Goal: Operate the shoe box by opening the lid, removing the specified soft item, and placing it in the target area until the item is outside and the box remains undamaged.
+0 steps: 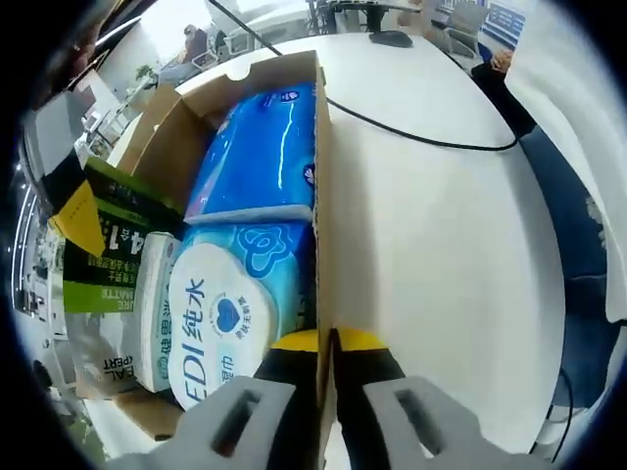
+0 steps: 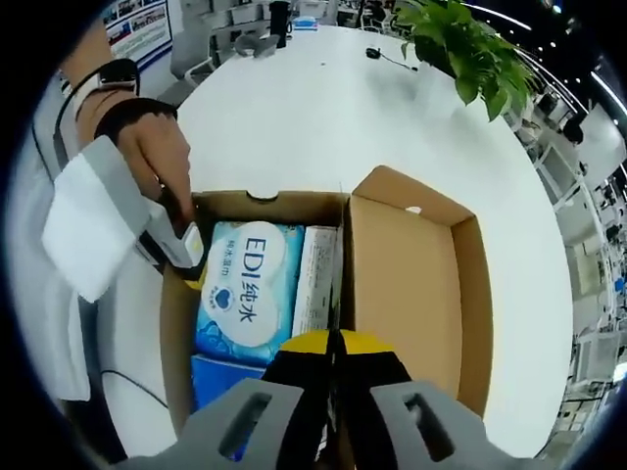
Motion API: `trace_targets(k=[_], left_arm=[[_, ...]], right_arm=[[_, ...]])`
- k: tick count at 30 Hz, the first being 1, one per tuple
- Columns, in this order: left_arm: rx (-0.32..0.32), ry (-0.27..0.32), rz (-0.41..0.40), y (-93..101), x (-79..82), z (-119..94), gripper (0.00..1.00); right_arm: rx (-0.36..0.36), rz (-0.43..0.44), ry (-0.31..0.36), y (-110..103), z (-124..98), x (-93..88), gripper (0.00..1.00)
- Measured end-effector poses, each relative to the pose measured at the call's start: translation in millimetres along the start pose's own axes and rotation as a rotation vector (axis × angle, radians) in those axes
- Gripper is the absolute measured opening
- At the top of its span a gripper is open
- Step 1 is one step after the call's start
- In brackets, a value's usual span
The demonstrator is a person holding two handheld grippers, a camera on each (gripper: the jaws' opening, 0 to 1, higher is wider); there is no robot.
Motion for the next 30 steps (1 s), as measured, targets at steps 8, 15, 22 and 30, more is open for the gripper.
trace_targets(k=[8,15,22,30], left_arm=[[0.001,-0.002,0.001,-0.6,-0.2,0,0.02],[0.002,-0.002,0.002,-0.3,-0.2,-1,0.02],[0.002,-0.002,0.003,-0.3,-0.6,-1,0.02],[0.001,-0.003,0.003,-0.1,-0.7,0,0.02]], right_arm=[[-0.018,-0.056,-0.016,-3,-8,4.1,0.0],[-0.053,-0.094,-0.027,-5,-22,9.8,0.0],[-0.073,-0.093,-0.008,-10,-36,14.0,0.0],[-0.102,-0.114,0.001,-14,-53,17.8,0.0]])
Point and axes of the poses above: the point that each gripper's makers call its tool centre point, and the gripper's own axes: z roughly forward along the fingers, y roughly to its right, x roughly out of its top, the point moved 3 cm from there along -z, roughly backward along the fingers, and after that the axes turned 9 degrees about x, right-handed, at the moved point
